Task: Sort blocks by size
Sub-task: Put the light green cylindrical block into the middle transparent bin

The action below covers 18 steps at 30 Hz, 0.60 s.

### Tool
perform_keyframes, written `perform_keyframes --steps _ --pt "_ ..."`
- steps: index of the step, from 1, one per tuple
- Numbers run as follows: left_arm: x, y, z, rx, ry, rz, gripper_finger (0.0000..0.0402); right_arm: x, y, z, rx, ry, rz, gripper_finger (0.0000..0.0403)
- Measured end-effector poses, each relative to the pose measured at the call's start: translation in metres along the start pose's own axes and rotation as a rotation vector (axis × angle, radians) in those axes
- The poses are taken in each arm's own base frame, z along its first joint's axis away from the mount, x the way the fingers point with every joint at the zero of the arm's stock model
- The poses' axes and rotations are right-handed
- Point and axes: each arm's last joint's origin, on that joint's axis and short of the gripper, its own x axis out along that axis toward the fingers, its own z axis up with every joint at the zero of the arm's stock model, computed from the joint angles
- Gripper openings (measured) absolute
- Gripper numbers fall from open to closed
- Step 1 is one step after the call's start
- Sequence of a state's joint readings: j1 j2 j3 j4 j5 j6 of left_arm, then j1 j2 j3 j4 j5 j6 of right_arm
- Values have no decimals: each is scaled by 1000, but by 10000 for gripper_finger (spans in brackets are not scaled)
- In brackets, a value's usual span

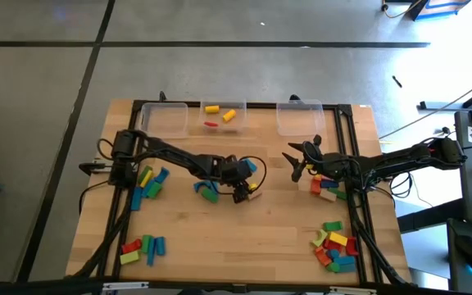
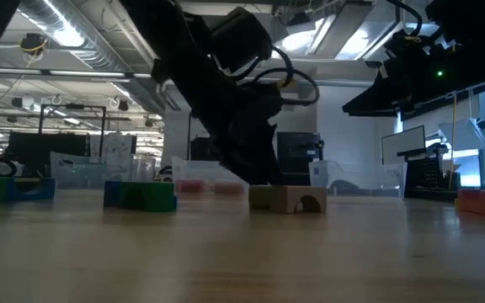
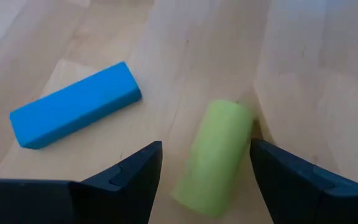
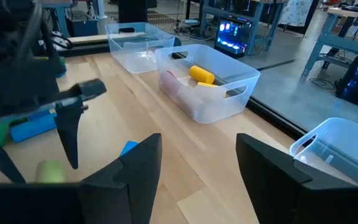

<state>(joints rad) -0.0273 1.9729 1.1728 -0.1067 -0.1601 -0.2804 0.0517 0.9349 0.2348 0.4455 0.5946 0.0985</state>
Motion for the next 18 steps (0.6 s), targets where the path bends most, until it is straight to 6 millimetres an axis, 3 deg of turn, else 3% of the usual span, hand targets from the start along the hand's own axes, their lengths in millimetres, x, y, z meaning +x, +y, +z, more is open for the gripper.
perform_keyframes --steps 10,18 --pt "15 1 -10 212 46 5 226 0 0 0 1 -1 1 209" --pt "14 0 -9 397 46 -4 130 0 0 0 -1 1 0 209"
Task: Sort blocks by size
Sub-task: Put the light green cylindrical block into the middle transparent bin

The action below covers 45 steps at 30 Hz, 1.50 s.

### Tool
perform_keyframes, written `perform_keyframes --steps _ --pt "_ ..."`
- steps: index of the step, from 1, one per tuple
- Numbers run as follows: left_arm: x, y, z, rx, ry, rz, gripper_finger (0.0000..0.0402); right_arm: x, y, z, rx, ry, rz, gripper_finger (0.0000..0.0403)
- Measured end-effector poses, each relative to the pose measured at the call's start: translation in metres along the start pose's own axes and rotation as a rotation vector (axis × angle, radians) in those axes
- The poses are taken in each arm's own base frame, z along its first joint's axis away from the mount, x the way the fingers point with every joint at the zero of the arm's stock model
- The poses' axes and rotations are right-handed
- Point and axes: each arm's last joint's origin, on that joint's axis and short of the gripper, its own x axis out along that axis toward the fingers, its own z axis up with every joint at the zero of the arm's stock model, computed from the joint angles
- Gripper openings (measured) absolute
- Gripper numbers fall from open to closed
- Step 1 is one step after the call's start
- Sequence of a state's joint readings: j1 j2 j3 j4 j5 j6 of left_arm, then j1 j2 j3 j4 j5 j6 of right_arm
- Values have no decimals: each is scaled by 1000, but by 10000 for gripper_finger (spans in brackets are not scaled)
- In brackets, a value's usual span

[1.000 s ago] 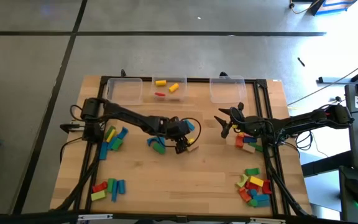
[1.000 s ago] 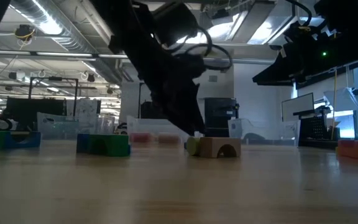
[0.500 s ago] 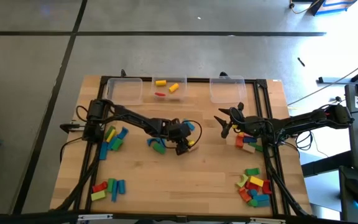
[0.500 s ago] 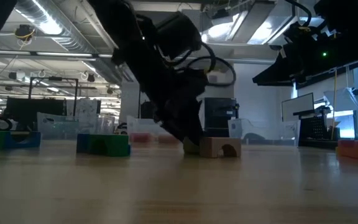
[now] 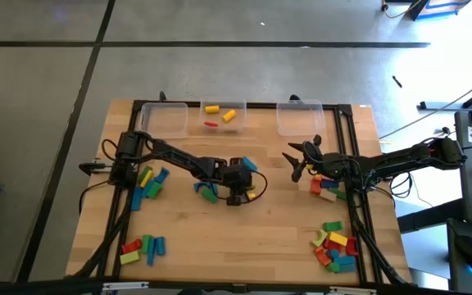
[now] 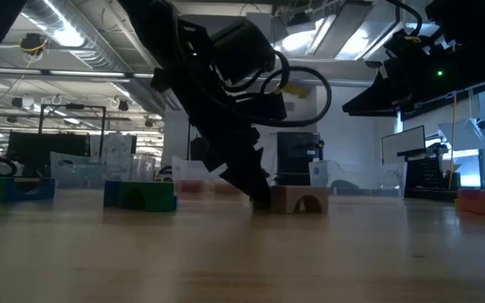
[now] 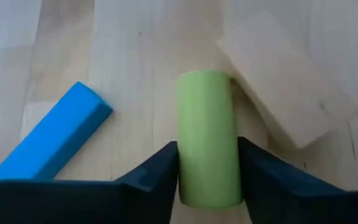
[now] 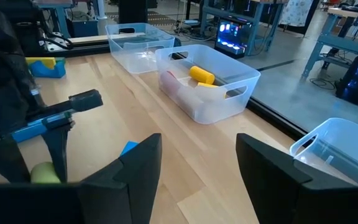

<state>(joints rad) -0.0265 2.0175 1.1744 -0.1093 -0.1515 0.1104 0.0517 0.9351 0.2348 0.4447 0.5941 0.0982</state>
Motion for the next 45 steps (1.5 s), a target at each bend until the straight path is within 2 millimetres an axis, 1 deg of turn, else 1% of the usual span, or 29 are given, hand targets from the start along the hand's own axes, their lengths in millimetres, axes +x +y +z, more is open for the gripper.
perform_keyframes --steps 1,4,6,8,12,14,19,22,25,27,30,32,34,39,43,45 --pt "0 0 0 4 1 0 124 0 0 0 0 0 0 209" --pt "-5 1 1 15 7 7 123 0 0 0 0 0 0 209" --pt "-13 3 1 13 19 14 123 0 0 0 0 1 0 209" --pt "-26 6 5 -1 11 25 123 0 0 0 0 0 0 209" --pt "-60 16 14 -31 -13 94 126 0 0 0 -1 2 -1 209" --pt "-75 23 16 -35 -12 134 128 0 0 0 -2 2 -1 209" --pt "-117 53 22 -78 -77 254 128 0 0 0 -1 1 1 209" --pt "-135 75 20 -115 -98 301 129 0 0 0 -1 1 2 209" --pt "-148 104 16 -184 -125 364 130 0 0 0 0 1 2 209" --pt "-150 125 9 -235 -111 409 130 0 0 0 0 1 2 209" --pt "-146 155 -6 -299 -56 462 131 0 0 0 5 1 2 209" --pt "-141 172 -16 -340 -27 492 131 0 0 0 6 1 4 209" --pt "-135 185 -24 -370 3 497 131 0 0 0 6 2 9 209" --pt "-113 205 -42 -417 58 452 132 0 0 0 2 1 1 209" --pt "-96 213 -54 -432 113 448 132 0 0 0 1 1 1 209" --pt "-93 215 -56 -446 113 452 132 0 0 0 1 1 0 209"
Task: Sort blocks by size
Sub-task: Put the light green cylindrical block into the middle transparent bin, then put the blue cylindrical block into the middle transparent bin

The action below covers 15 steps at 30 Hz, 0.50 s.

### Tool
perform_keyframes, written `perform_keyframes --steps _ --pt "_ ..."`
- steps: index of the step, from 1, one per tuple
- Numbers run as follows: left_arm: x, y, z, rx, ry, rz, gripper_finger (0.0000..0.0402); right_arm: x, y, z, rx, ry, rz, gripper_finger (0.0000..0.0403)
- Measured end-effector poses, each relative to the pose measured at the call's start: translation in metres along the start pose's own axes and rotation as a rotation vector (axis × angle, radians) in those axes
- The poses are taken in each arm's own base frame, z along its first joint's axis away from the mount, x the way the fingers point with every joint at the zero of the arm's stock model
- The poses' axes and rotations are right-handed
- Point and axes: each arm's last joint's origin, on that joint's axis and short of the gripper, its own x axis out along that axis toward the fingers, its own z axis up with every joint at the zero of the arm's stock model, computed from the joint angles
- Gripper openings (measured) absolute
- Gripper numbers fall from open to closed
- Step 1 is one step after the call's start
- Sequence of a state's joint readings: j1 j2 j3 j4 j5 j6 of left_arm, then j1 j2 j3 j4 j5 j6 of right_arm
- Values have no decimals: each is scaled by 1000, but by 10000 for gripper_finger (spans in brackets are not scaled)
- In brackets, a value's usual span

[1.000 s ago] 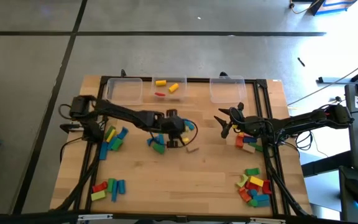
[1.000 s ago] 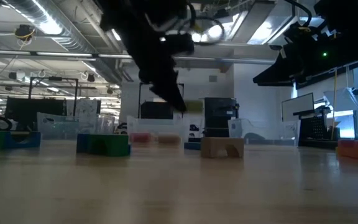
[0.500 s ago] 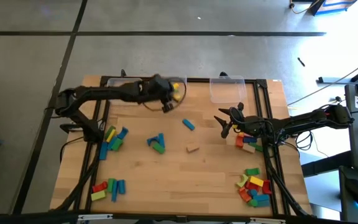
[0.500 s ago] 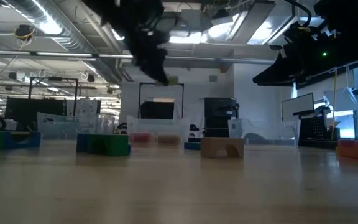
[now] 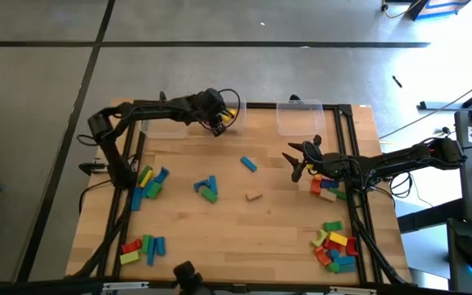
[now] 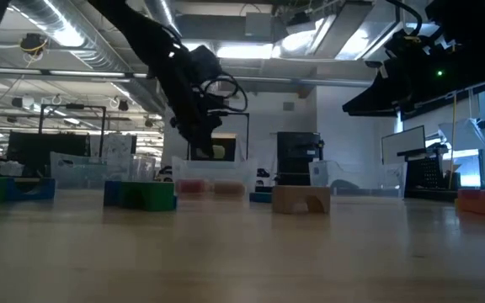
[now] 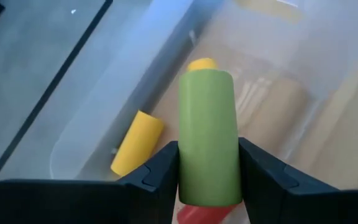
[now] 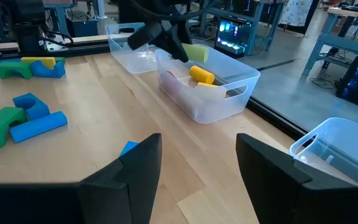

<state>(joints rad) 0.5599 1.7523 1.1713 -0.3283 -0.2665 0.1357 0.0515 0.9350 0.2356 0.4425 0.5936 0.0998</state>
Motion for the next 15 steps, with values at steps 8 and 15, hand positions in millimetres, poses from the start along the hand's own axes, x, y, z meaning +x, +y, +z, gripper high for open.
perform_keyframes --steps 8,15 --pt "2 -1 -1 -30 7 -4 176 0 1 0 0 3 36 209" --pt "-7 -3 0 -33 3 -9 218 0 1 0 -3 2 29 209"
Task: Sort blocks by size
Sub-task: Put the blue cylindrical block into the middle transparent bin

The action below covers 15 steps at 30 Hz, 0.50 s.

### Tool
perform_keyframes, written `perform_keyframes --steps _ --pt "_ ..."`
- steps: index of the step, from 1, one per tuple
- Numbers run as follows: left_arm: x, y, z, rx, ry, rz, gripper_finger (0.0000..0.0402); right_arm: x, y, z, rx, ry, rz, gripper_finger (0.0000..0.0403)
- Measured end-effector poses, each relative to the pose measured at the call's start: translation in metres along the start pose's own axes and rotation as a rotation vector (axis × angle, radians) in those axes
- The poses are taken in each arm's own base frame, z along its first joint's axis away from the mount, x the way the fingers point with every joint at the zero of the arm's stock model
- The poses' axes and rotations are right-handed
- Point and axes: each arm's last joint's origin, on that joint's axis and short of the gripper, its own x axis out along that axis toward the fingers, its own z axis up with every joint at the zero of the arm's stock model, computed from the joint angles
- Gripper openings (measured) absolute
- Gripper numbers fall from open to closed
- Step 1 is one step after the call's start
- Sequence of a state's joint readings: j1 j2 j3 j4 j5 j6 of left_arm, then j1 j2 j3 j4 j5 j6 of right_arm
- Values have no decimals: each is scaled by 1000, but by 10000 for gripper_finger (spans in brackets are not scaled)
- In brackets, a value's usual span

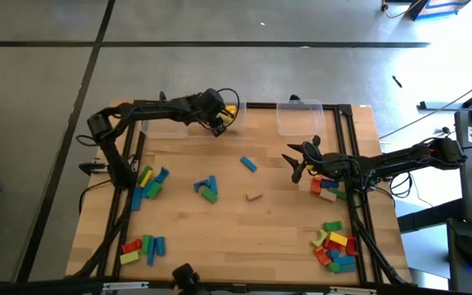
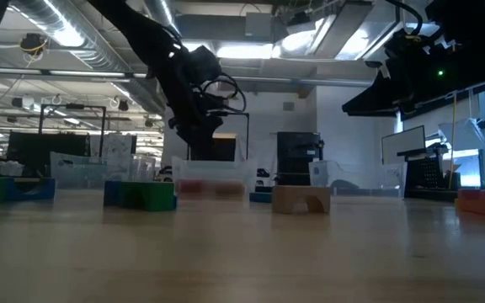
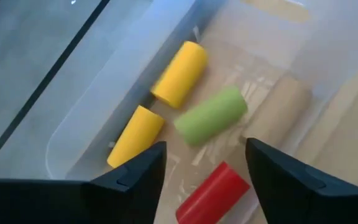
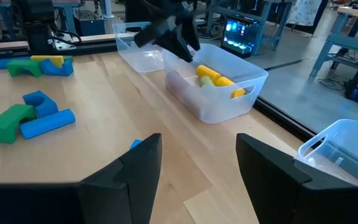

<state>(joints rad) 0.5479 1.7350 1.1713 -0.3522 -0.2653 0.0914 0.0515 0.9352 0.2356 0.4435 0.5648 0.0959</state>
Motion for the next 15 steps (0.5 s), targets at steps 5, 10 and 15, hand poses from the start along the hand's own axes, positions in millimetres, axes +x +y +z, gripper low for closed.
perform_keyframes --steps 5,10,15 --pt "-30 -11 8 37 -75 -27 217 0 0 0 0 0 0 209" --pt "-62 -24 14 69 -183 -63 210 0 1 -1 -5 10 47 209" --pt "-79 -38 -6 120 -258 -96 210 0 2 1 -23 3 60 209"
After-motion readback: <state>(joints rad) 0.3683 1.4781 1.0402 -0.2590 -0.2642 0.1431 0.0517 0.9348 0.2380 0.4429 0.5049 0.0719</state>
